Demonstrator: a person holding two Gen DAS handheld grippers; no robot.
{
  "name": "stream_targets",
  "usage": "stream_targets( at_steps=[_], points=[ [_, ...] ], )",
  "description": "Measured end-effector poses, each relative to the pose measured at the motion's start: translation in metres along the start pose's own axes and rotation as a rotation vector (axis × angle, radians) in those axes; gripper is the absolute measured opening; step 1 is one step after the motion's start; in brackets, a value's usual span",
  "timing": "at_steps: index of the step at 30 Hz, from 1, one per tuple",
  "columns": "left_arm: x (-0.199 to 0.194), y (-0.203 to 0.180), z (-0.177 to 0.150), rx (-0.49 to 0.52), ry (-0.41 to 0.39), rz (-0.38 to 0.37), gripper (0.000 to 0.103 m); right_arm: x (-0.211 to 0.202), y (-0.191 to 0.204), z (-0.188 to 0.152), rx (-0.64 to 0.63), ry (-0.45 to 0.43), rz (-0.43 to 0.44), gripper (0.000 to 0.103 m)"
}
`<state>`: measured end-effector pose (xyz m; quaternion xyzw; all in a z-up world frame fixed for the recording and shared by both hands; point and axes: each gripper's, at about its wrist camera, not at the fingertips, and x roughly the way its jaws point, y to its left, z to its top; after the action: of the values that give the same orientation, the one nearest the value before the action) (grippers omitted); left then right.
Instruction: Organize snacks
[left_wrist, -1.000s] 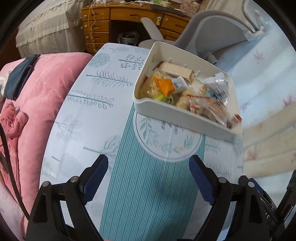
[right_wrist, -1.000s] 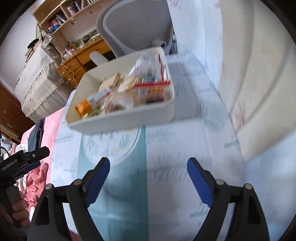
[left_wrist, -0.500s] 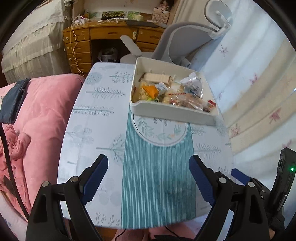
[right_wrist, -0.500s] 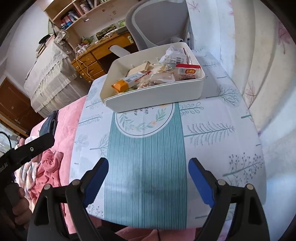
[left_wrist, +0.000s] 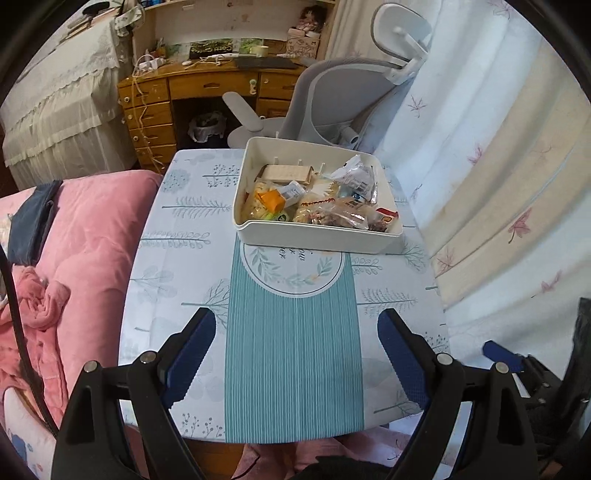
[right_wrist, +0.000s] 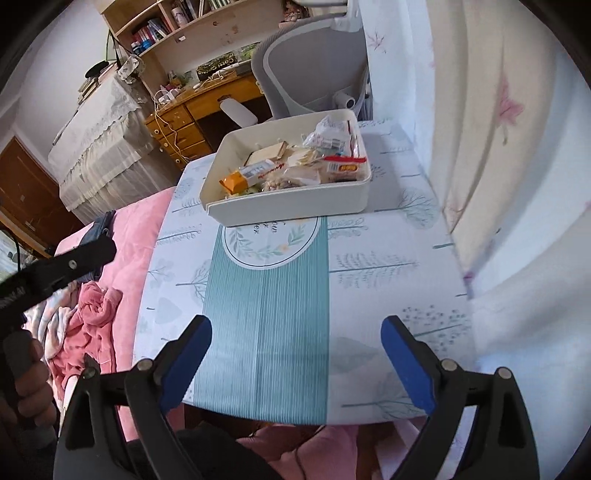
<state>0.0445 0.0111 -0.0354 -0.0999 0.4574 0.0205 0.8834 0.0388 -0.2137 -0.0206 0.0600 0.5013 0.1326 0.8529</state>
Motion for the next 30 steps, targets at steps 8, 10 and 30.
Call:
stream_targets(
  at_steps=[8,10,30],
  points=[
    [-0.029,-0.001,-0.009,-0.016,-0.028,0.045,0.097,-0.037,0.026,-0.003,-0.049,-0.005,0.045,0.1],
    [-0.036,-0.006,-0.013,-0.008,-0.051,0.056,0.098,-0.045,0.031,-0.005,-0.061,-0.027,0.054,0.102],
    [-0.057,-0.018,-0.023,0.019,-0.149,0.093,0.102,-0.057,0.042,-0.008,-0.071,-0.134,-0.012,0.103]
  ],
)
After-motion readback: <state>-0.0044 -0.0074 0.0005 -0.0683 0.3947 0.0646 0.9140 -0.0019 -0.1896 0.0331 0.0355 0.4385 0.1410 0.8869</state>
